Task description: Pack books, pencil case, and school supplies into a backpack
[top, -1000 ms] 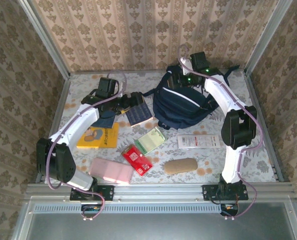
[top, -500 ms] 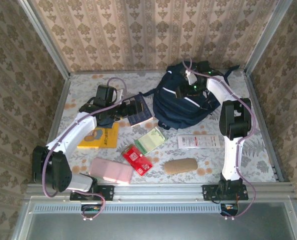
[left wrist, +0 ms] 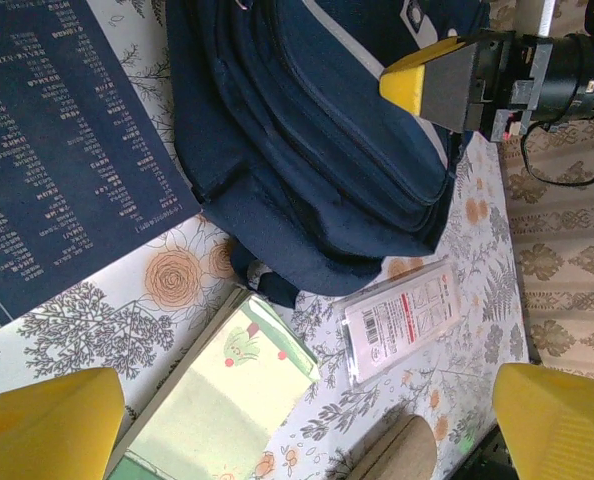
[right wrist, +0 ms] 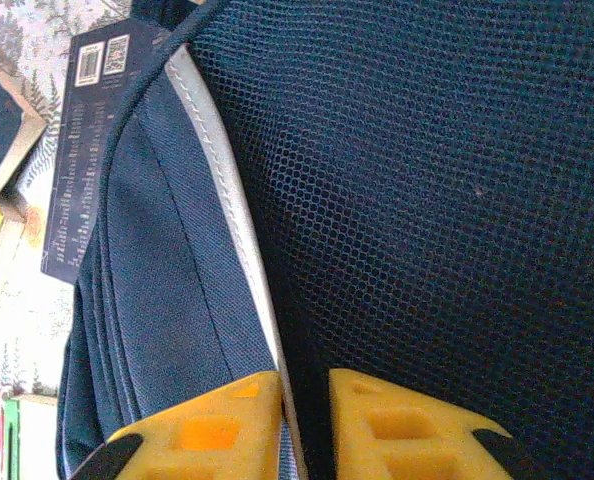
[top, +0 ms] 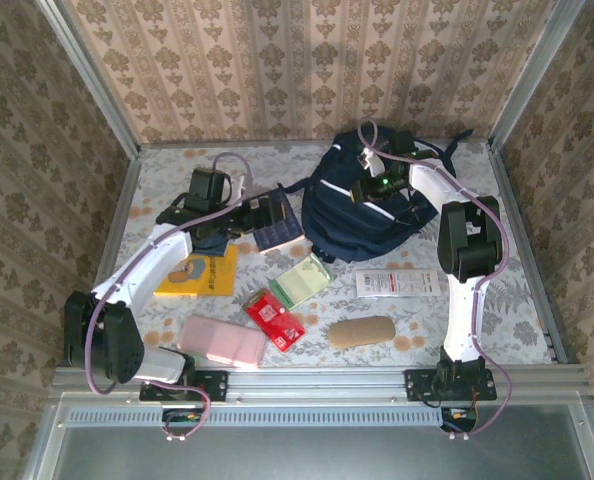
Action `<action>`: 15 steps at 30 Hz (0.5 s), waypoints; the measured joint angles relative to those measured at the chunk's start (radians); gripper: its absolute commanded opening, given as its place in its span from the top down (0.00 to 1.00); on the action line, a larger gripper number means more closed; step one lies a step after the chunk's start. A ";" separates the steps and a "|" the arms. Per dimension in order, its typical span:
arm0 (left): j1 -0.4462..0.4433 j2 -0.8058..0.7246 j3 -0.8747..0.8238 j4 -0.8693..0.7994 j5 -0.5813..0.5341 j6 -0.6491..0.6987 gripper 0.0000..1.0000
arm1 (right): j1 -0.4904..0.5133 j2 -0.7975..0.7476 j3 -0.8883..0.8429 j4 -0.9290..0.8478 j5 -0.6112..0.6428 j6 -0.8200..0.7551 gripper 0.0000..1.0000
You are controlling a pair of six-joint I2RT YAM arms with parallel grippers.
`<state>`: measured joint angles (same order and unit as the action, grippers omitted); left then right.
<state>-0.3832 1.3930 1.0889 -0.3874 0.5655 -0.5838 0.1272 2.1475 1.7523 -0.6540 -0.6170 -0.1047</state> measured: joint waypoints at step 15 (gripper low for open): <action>0.008 0.023 0.000 0.005 -0.005 0.000 0.03 | -0.025 -0.072 -0.061 0.099 -0.039 0.088 1.00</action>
<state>-0.3748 1.4162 1.0889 -0.3820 0.5606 -0.5835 0.1020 2.0754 1.6913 -0.5549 -0.6559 -0.0170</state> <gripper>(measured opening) 0.970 0.068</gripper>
